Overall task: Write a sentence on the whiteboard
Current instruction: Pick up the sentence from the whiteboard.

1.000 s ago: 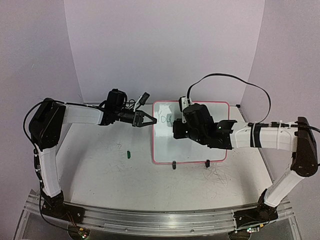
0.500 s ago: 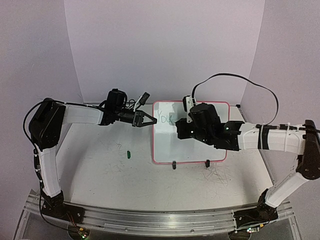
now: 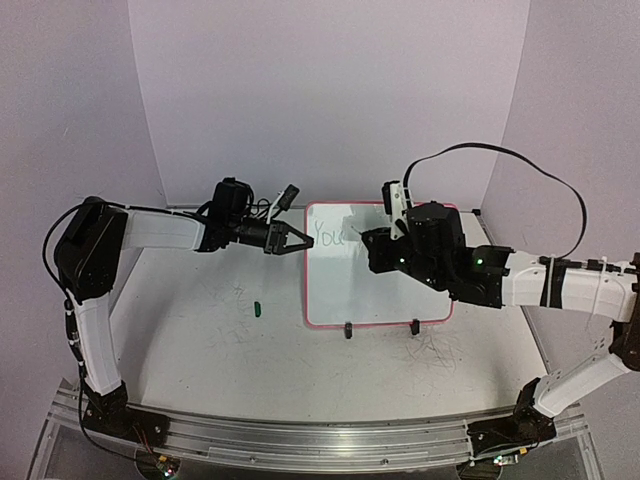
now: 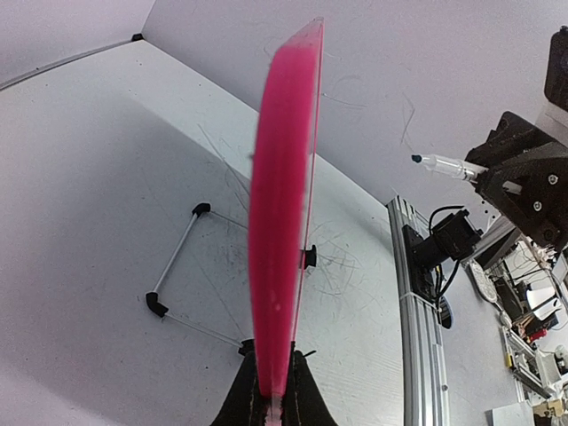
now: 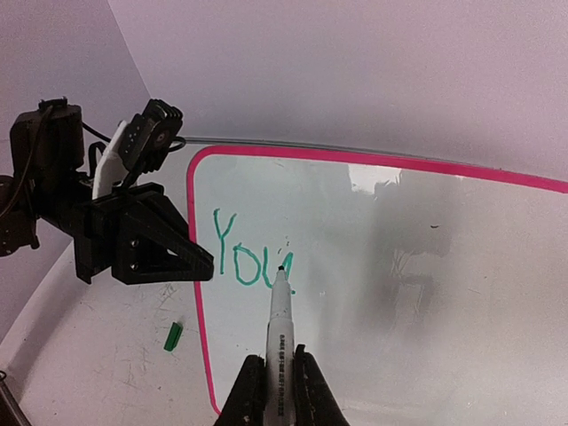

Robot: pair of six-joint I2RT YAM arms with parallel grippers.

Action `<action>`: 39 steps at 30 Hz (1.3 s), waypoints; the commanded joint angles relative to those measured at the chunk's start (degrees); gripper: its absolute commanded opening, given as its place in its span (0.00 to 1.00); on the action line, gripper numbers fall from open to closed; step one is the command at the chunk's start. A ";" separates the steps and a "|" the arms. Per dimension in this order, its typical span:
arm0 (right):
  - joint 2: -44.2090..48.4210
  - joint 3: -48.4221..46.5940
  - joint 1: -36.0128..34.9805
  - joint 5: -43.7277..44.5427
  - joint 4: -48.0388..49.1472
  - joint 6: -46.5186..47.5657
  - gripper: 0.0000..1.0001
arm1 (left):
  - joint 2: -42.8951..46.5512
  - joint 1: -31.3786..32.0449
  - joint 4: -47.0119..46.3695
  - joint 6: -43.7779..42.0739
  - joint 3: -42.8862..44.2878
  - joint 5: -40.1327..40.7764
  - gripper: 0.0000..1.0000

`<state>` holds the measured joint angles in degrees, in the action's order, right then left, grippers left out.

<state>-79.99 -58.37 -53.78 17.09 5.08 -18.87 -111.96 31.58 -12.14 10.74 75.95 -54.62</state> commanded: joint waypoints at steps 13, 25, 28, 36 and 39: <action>-5.51 -5.90 -1.00 2.22 -2.39 1.80 0.00 | 5.15 0.94 3.35 -1.61 -3.01 9.04 0.00; -7.25 -7.93 -1.54 5.17 -3.94 0.60 0.00 | 4.14 0.94 3.16 -1.57 -2.36 8.46 0.00; -7.12 -7.98 -1.54 6.13 -4.03 0.50 0.00 | 4.24 0.94 3.17 -1.53 -2.38 8.42 0.00; -8.20 -9.12 -1.55 7.01 -4.70 1.46 0.00 | 4.21 0.94 3.17 -1.60 -2.42 8.28 0.00; -7.92 -8.68 -1.52 9.06 -4.81 1.41 0.00 | 4.18 0.94 3.17 -1.70 -2.50 8.33 0.00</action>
<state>-87.52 -65.09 -55.05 22.49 0.12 -17.97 -109.14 32.47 -10.94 10.41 73.78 -50.41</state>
